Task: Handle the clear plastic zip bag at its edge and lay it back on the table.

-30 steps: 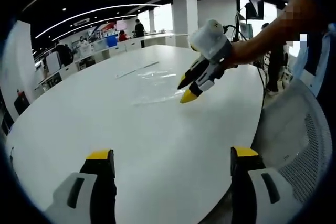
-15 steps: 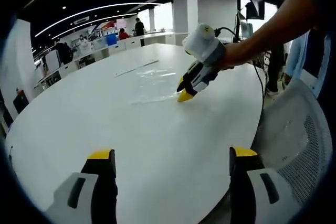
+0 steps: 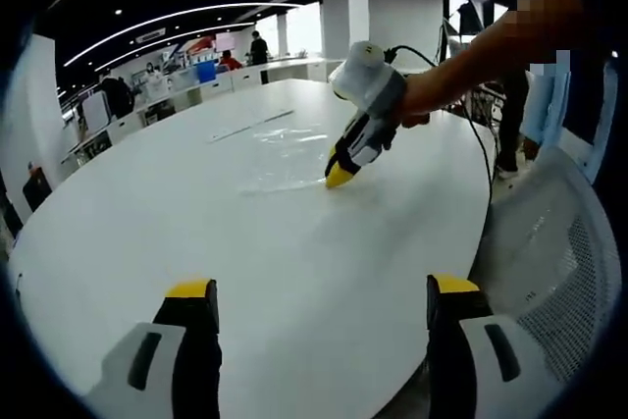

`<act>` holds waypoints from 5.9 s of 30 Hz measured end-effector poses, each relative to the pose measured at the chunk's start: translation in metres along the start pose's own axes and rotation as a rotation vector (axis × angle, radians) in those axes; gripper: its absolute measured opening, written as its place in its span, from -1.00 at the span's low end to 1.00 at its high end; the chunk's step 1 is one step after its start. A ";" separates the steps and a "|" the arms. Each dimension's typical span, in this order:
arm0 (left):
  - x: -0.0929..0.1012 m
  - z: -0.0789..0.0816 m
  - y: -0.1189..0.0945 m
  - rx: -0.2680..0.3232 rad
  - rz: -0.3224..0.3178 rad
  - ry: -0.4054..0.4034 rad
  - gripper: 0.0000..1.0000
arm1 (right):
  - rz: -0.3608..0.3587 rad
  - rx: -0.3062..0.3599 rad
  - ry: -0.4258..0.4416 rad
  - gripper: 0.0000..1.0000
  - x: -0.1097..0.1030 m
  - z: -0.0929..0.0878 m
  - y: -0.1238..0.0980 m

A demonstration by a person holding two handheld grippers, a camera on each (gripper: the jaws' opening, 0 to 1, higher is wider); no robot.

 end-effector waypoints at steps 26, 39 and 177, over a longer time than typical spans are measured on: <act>-0.007 0.003 0.005 0.009 -0.003 -0.010 0.65 | 0.069 -0.037 -0.238 -1.00 -0.020 0.007 -0.008; -0.012 0.003 0.013 0.015 -0.006 0.006 0.63 | 0.080 -0.028 -0.346 -1.00 -0.040 0.014 -0.028; -0.011 0.022 0.040 0.029 -0.066 0.125 0.46 | 0.256 0.025 -0.708 -1.00 -0.113 0.010 -0.097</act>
Point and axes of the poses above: the point that each gripper's makers call its tool centre point, and the gripper's own axes: y roughly forward along the fingers, x roughly to its right, z roughly out of its top, the point moved 2 cm from there along -y, roughly backward along the fingers, and after that the axes turned 13 degrees about z, right-handed, at the moved point
